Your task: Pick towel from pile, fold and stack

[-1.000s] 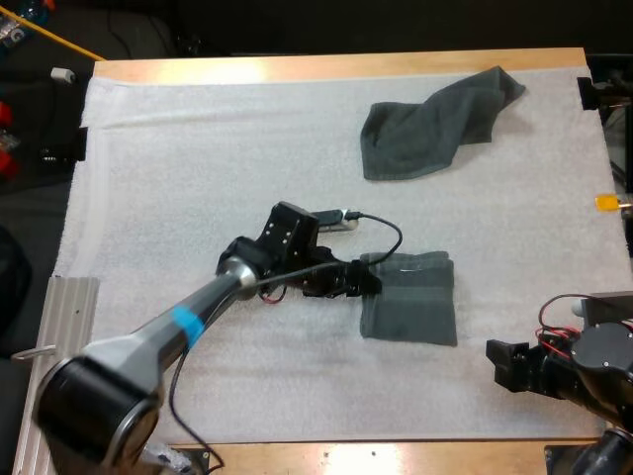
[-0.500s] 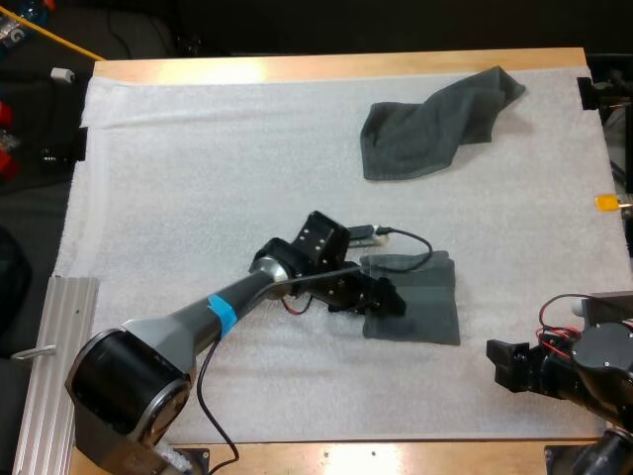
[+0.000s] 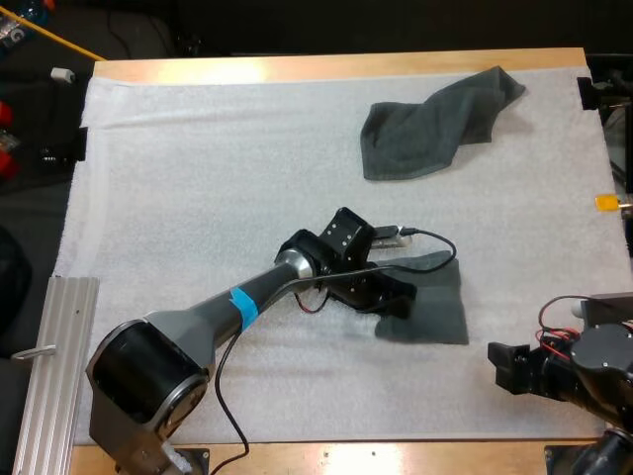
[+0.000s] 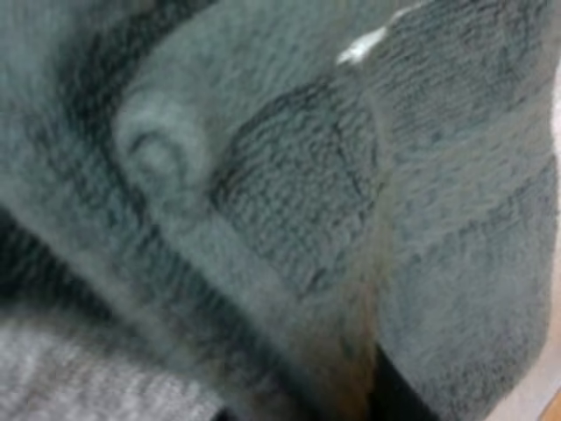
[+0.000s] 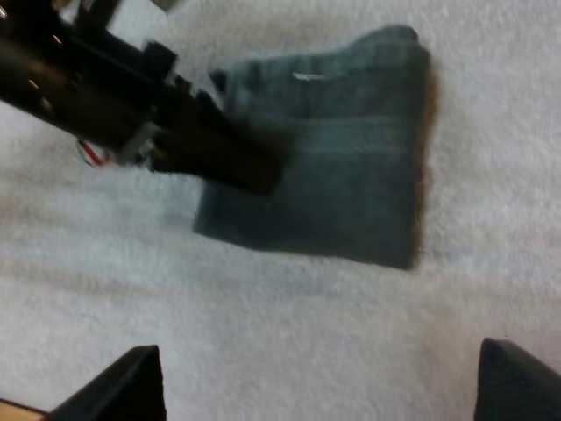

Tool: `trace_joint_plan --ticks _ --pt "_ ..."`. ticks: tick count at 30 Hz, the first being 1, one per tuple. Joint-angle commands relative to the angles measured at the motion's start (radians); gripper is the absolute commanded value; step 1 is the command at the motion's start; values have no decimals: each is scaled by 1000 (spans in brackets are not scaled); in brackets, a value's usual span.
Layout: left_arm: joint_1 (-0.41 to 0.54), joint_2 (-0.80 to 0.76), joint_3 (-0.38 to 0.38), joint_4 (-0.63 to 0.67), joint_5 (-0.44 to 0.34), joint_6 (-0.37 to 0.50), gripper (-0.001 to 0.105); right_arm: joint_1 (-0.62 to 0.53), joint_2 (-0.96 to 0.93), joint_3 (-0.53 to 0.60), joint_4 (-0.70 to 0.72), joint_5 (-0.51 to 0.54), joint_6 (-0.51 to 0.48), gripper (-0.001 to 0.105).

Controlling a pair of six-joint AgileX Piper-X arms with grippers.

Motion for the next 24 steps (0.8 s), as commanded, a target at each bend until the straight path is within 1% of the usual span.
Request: trace_joint_plan --ticks 1,2,3,4,6,7,9,10,12,13,15,16,18,21,22,24 --pt "5 -12 -9 38 -21 29 0 -2 0 -5 21 -1 -9 70" --pt "11 -24 -10 68 -47 58 0 -2 0 -5 30 -1 -9 70" --pt "23 -40 -10 112 -92 96 0 -2 0 -5 36 -1 -9 70" --pt "30 -46 -10 135 -114 119 0 -2 0 -5 38 -1 -9 70" --pt "69 -77 -10 231 -193 209 0 -2 0 -5 43 -1 -9 70" --pt "79 -85 -10 258 -209 227 0 -2 0 -5 43 -1 -9 70" --pt "133 -109 -10 350 -303 315 0 -2 0 -5 43 -1 -9 70" --pt "150 -117 -10 373 -338 335 0 -2 0 -5 43 -1 -9 70" --pt "214 -137 -10 439 -423 398 0 -2 0 -5 43 -1 -9 70" --pt "234 -141 -10 456 -442 413 0 -2 0 -5 43 -1 -9 70" --pt "312 -159 -10 512 -507 464 0 -2 0 -5 43 -1 -10 70" --pt "327 -163 -10 527 -522 471 0 -2 0 -5 43 -1 -12 70" --pt "399 -169 -10 570 -595 518 0 -2 0 -5 43 -1 -12 70" --pt "494 -169 -10 613 -695 564 0 -2 0 -5 43 -1 -14 70" --pt "514 -169 -10 623 -704 572 0 -2 0 -5 43 -1 -14 70" --pt "586 -169 -10 639 -738 584 0 -2 0 -5 43 -1 -13 70"
